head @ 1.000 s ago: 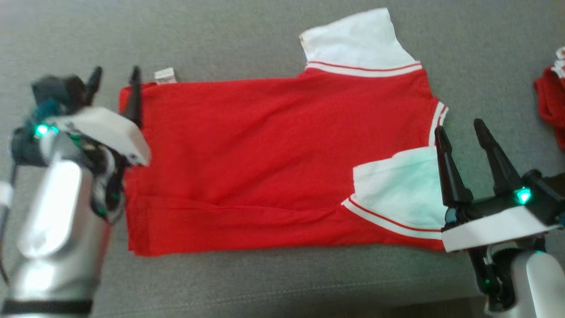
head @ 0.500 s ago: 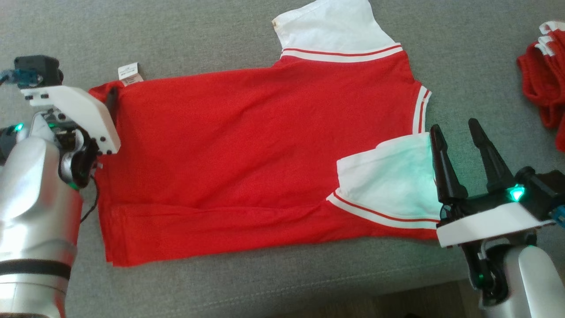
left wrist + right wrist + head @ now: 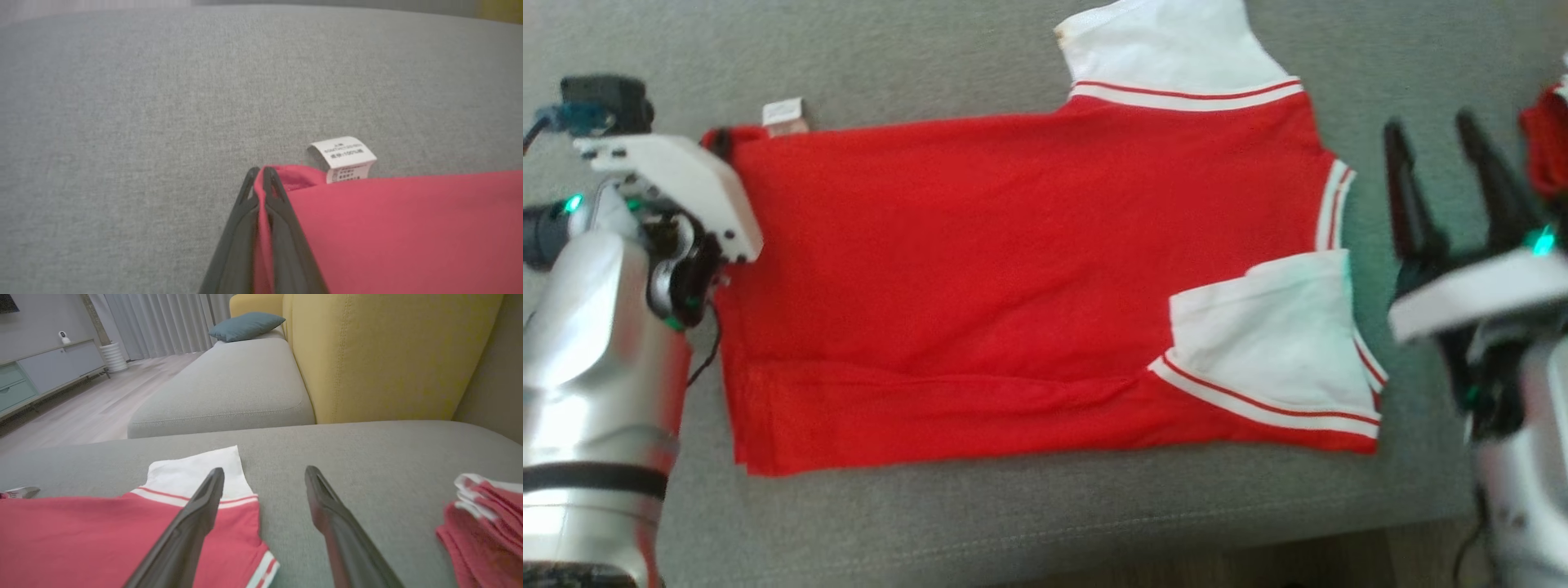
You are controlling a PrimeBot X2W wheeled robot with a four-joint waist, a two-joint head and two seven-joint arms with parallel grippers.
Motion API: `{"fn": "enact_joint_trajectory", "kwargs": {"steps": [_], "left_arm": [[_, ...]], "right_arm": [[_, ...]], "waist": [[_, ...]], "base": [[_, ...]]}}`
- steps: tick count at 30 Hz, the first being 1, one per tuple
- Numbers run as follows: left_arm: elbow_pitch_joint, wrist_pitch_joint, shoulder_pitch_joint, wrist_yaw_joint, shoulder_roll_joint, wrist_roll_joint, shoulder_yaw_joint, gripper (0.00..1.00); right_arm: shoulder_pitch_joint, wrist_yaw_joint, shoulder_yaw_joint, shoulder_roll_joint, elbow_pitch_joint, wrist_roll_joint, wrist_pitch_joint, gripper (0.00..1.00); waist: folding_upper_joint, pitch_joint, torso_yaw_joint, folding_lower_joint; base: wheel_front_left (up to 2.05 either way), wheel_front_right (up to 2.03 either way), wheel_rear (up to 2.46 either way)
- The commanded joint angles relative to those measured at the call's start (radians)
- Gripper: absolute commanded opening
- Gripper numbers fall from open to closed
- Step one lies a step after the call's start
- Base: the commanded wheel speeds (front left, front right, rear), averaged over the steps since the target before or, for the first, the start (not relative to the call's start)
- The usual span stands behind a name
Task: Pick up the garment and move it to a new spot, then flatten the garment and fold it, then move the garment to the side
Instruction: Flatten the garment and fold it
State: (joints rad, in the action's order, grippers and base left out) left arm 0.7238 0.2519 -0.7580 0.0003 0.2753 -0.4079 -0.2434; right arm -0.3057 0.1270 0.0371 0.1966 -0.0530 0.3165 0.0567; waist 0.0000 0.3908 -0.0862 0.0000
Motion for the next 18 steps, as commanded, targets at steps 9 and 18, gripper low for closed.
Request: {"fn": "enact_joint_trajectory", "kwargs": {"steps": [9, 18], "left_arm": [[-0.086, -0.031, -0.125, -0.007, -0.037, 0.0, -0.016, 0.0], [-0.078, -0.054, -0.177, -0.026, -0.091, -0.004, -0.048, 0.0]], "right_arm": [[-0.366, 0.004, 0.09, 0.147, -0.242, 0.127, 0.119, 1.0], [-0.626, 0.004, 0.224, 0.195, -0.48, 0.182, 0.208, 1.0]], "waist": [[0.0, 0.101, 0.127, 0.0], [0.0, 0.177, 0.187, 0.0]], "base": [[0.0, 0.0, 0.0], [0.0, 0.0, 0.0]]}}
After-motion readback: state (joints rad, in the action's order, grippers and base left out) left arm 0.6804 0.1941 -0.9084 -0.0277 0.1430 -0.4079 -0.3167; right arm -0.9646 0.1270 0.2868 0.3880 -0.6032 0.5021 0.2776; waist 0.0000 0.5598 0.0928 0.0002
